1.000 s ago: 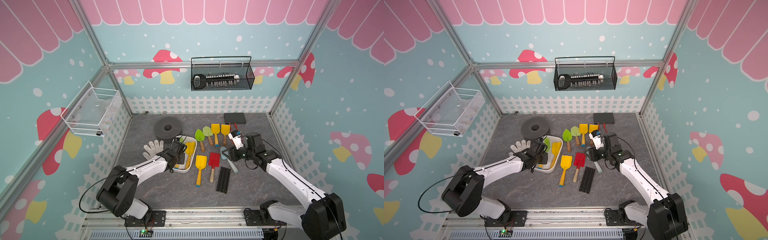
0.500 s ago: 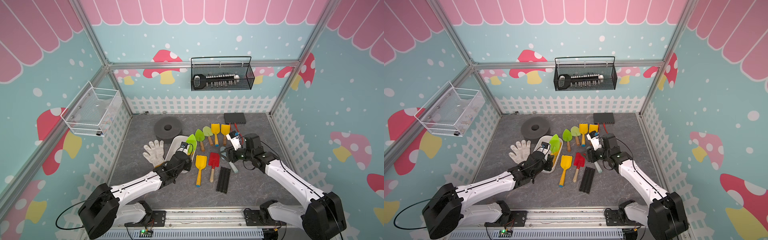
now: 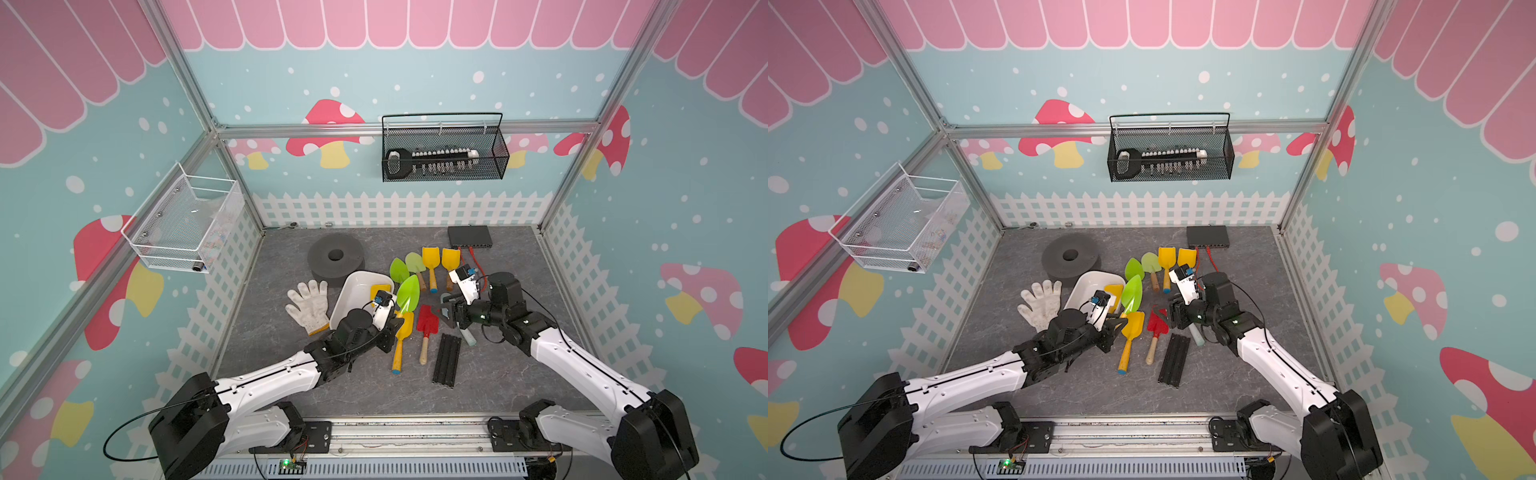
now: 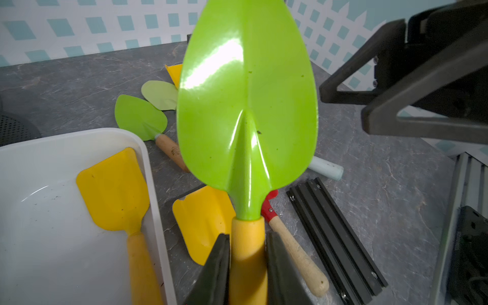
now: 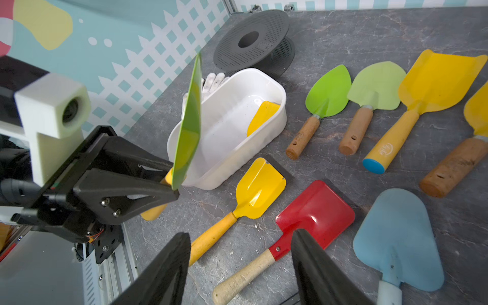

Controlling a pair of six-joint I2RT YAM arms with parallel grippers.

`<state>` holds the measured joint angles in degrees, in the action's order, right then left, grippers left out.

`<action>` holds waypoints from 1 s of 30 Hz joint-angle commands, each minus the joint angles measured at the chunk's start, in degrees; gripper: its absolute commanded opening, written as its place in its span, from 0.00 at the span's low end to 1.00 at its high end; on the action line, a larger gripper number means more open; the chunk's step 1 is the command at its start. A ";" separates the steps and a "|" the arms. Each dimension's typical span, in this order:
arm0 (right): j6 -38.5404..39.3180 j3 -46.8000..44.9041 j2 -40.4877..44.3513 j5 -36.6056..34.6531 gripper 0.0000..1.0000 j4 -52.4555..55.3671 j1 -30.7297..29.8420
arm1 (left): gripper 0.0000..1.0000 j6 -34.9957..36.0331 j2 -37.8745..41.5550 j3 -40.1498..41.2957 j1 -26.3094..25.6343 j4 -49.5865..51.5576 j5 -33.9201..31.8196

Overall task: Take the shovel out of the storage box
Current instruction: Place the shovel at the center of the board.

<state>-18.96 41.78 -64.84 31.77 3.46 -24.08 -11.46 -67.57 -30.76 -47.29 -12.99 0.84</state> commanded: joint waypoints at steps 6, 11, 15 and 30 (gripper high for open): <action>-4.40 -2.09 1.12 4.10 0.64 -6.89 -0.45 | 0.00 3.59 -3.38 -2.23 -2.69 -0.81 4.21; -5.29 -1.87 0.21 3.09 0.53 -6.24 -0.45 | 0.00 4.69 -4.53 -3.09 -4.03 -0.21 3.98; -5.97 -1.36 -1.08 3.17 0.47 -5.81 -0.47 | 0.00 5.29 -5.02 -3.42 -4.65 0.06 4.12; -4.95 -1.44 -1.21 2.51 0.08 -5.60 -0.53 | 0.03 5.32 -7.41 -4.74 -5.53 0.78 2.93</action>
<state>-25.76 40.40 -66.76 34.70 -1.54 -24.25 -6.85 -74.37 -33.41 -52.31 -12.03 3.38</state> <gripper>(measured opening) 0.094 0.216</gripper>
